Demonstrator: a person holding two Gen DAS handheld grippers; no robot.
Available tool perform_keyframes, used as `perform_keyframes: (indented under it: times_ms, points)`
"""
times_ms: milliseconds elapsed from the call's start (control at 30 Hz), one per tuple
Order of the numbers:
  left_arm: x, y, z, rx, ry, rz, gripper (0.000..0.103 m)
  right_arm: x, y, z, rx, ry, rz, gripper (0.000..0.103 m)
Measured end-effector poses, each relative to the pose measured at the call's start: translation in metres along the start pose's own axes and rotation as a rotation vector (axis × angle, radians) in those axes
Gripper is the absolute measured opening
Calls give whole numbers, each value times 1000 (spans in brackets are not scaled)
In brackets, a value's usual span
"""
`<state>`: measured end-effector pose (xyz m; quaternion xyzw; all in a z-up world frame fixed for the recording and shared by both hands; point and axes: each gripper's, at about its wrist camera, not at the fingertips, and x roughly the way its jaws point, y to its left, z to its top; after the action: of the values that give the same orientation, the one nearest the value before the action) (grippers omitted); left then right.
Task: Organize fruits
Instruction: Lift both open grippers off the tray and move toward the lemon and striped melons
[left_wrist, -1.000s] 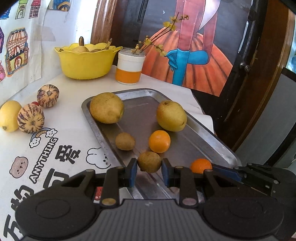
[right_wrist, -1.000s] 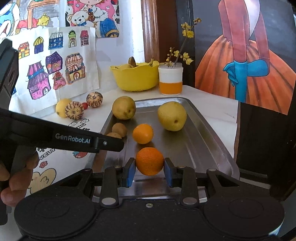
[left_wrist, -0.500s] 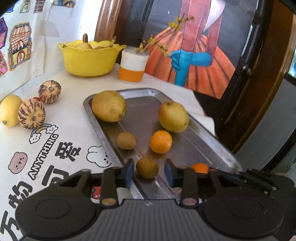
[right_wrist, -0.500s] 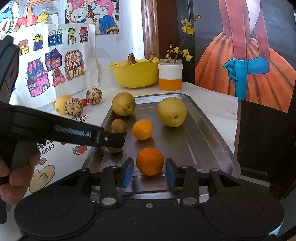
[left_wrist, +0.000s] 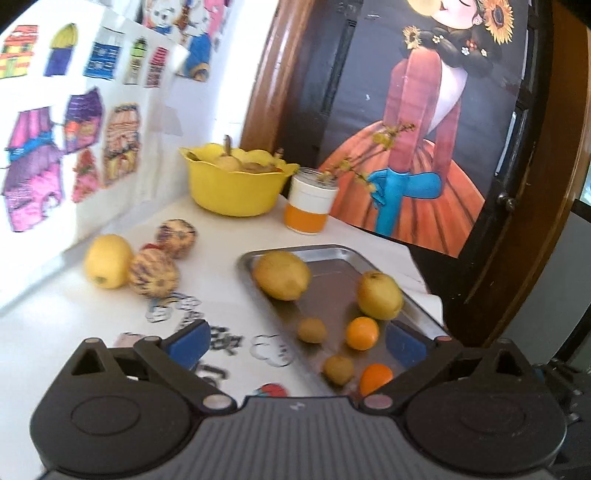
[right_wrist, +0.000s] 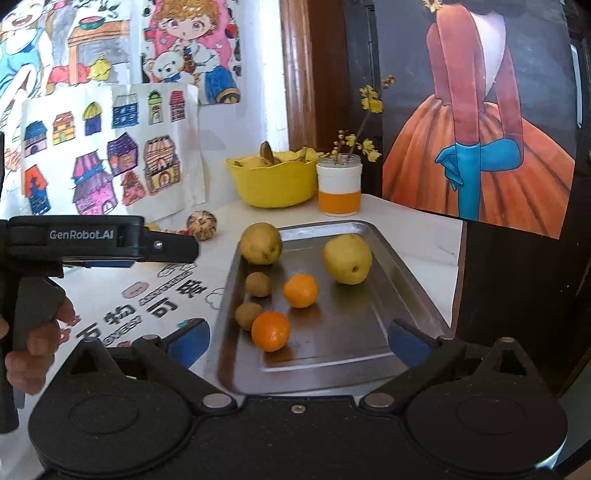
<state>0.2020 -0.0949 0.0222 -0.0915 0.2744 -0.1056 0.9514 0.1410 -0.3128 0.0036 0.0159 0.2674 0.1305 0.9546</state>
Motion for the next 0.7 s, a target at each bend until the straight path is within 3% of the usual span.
perform_keyframes:
  times_ms: [167, 333, 533, 700]
  points:
    - [-26, 33, -5, -21, 0, 47, 102, -15, 25, -1, -27, 40, 37, 102]
    - [-49, 69, -14, -23, -10, 170, 102, -20, 63, -7, -68, 77, 93, 102]
    - [-73, 109, -23, -46, -4, 249, 102, -10, 104, -12, -110, 138, 149, 102]
    - [-82, 127, -22, -5, 38, 320, 102, 6, 130, -6, -129, 168, 184, 102]
